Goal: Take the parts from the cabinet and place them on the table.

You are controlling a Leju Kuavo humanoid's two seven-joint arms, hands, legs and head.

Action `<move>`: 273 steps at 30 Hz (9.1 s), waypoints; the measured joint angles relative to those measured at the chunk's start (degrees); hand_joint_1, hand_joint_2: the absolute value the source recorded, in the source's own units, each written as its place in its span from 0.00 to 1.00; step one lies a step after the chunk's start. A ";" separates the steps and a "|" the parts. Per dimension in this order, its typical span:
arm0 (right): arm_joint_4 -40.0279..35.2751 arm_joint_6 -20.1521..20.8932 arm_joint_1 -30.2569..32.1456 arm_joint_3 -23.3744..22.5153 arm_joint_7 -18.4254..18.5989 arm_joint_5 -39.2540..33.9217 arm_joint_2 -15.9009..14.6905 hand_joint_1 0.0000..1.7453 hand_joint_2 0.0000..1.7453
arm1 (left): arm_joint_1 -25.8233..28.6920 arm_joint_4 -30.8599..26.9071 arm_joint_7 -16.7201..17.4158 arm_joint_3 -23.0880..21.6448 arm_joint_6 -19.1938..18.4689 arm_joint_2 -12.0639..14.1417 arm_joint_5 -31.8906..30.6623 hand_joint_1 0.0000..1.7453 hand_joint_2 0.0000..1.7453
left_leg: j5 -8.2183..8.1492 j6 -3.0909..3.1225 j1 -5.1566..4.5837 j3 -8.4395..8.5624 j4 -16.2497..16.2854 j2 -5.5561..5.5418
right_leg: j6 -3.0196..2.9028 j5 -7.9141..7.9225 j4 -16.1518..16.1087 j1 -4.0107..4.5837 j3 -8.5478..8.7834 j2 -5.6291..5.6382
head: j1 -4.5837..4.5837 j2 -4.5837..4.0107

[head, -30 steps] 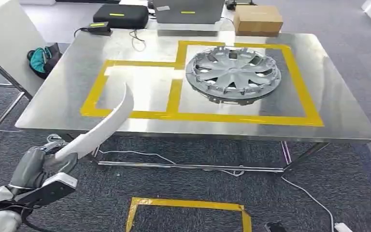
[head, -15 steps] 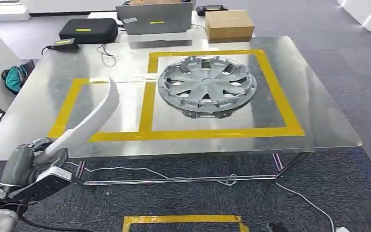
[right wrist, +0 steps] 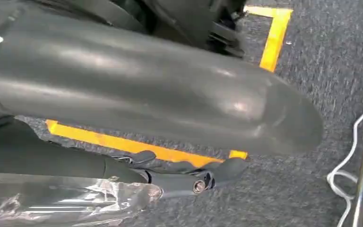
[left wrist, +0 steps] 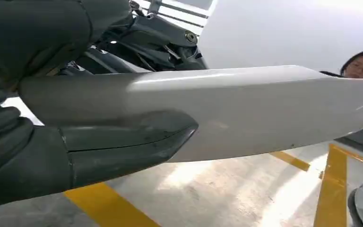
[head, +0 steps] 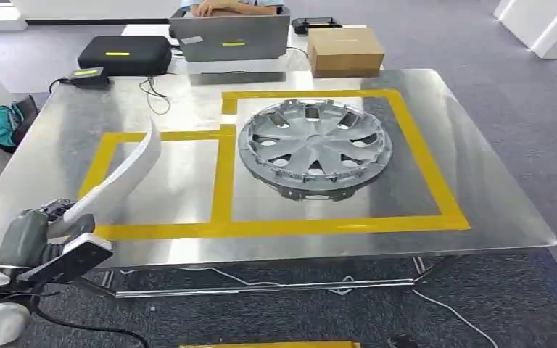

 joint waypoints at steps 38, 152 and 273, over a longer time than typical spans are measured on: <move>2.23 -1.31 -0.74 2.32 1.12 0.52 -0.20 0.00 0.00 | 0.36 8.55 9.42 2.47 0.39 2.08 -13.57 0.00 1.00 | 1.03 -1.65 -0.19 -1.85 0.98 -0.51 | -0.73 9.11 -13.31 -0.34 1.31 -0.20 | 0.11 0.00; -22.16 12.24 9.40 -19.74 6.32 16.29 9.07 0.00 0.00 | 2.06 36.83 -19.39 63.61 -3.15 -22.88 -4.57 0.00 0.00 | -4.64 -1.54 -0.03 7.46 -2.14 -0.31 | -0.63 15.06 -14.94 -0.11 -1.42 -0.85 | -0.57 -0.02; -33.79 14.12 14.46 -14.99 12.42 10.23 12.57 0.00 0.00 | -8.88 62.75 -20.50 83.89 -10.93 -19.19 -27.82 0.00 0.00 | -0.55 -1.93 -0.27 1.29 -0.38 3.29 | -1.02 6.92 -15.45 -0.28 6.71 -7.87 | -1.25 0.00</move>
